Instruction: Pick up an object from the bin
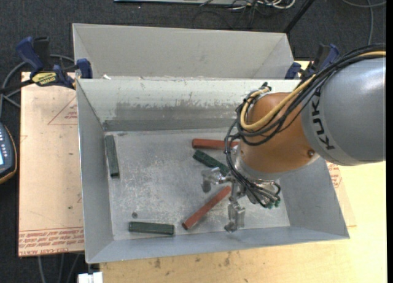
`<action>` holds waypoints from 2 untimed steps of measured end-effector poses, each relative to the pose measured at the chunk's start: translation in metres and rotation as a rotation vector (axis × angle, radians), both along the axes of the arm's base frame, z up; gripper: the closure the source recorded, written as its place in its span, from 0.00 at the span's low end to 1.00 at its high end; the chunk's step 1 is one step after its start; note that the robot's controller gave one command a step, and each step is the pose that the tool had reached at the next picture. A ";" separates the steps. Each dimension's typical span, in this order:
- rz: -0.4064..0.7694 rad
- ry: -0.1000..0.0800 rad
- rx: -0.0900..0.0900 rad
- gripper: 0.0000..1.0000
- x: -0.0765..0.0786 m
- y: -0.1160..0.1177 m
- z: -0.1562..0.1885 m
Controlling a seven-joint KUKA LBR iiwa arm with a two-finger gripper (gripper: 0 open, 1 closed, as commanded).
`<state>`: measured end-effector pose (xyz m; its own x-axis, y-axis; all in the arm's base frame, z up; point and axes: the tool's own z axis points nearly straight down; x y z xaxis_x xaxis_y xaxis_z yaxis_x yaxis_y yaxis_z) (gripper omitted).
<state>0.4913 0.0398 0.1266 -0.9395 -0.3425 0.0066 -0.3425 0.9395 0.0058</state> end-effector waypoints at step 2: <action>0.192 -0.013 0.000 0.00 0.008 0.005 -0.059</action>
Offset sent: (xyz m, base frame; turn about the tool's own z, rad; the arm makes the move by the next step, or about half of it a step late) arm 0.0044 0.0013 0.0042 -0.1704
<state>0.4996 0.0449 0.0676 -0.8570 -0.5153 -0.0048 -0.5153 0.8570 0.0002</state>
